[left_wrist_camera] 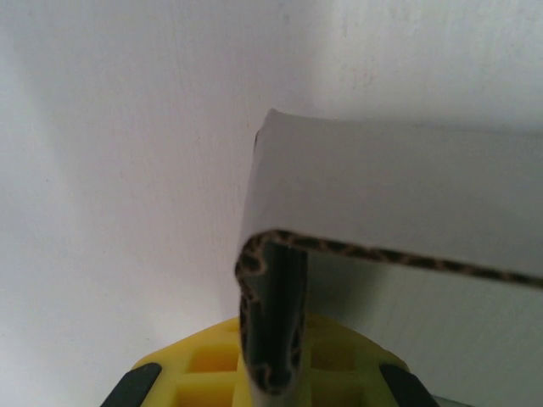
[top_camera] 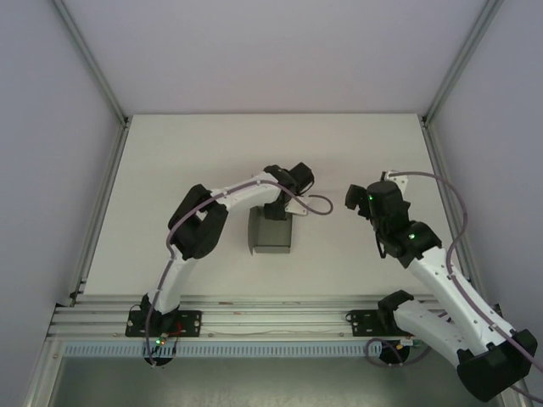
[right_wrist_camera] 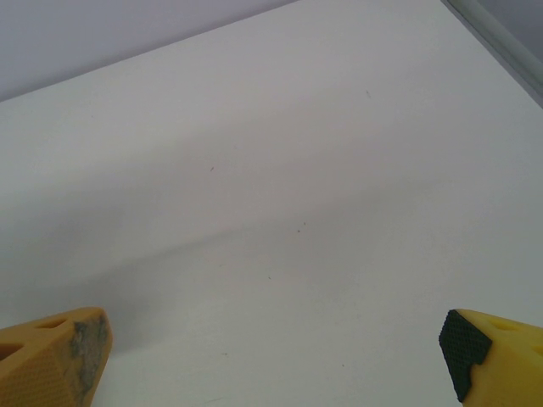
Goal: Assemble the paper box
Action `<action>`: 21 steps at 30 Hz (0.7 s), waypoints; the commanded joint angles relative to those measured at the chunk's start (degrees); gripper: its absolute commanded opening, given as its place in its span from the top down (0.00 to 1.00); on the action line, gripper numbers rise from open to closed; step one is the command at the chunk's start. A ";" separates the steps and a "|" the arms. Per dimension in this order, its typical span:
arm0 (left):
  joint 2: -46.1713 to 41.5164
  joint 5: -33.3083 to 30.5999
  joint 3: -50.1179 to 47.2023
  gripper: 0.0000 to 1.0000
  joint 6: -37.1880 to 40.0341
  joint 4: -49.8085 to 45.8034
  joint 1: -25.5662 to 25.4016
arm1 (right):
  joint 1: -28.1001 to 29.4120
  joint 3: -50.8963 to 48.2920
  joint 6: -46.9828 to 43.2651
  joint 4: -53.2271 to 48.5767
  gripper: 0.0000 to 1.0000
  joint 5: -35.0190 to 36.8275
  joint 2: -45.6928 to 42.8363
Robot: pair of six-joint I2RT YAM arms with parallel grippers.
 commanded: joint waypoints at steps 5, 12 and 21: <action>8.24 -7.11 -3.83 1.00 -0.06 10.36 -1.33 | -0.64 0.38 -1.69 0.96 0.00 -1.50 3.24; 10.28 -8.38 -5.06 1.00 -1.95 12.06 -2.39 | -0.81 0.25 -1.58 1.43 0.00 -2.31 4.50; 0.28 -5.88 -3.91 0.49 -1.30 7.06 -1.73 | -0.96 -1.36 -1.34 2.86 0.00 -3.60 1.88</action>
